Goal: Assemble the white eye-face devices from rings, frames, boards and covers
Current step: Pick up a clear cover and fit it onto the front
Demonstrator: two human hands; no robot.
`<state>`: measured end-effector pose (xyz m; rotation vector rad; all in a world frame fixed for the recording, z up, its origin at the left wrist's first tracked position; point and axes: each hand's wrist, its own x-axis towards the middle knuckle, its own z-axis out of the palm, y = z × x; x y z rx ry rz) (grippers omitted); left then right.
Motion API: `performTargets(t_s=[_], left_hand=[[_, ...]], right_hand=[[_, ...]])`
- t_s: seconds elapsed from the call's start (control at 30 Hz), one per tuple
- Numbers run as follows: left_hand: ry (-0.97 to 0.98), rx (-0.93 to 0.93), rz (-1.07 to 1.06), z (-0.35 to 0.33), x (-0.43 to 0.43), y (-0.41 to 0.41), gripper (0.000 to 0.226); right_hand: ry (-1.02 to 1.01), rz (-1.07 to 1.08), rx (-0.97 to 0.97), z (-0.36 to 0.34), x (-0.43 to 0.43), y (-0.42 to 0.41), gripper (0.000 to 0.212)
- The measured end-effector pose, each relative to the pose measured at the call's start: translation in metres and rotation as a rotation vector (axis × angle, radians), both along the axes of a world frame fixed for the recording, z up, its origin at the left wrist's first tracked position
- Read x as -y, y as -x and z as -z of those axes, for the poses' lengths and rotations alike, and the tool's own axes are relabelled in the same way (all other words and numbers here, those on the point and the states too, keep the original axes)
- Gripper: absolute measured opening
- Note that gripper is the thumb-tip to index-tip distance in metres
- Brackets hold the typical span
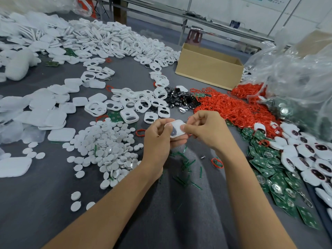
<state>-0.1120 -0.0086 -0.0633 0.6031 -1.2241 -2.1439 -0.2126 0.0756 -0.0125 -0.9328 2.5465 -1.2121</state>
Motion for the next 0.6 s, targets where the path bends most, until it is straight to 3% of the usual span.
performTargets(t_s=[0.3,0.47,0.6], left_hand=[[-0.037,-0.034,0.086,-0.002,0.001,0.0,0.025],[0.065,-0.033,0.131,-0.001,-0.004,-0.001,0.049],[0.048,-0.062,0.134,-0.001,-0.004,-0.002,0.047]], right_hand=[[-0.007,-0.023,0.091,0.001,-0.002,0.004,0.01],[0.058,-0.025,0.168,-0.004,-0.007,0.003,0.009],[0.128,-0.048,0.254,-0.007,-0.012,0.003,0.014]])
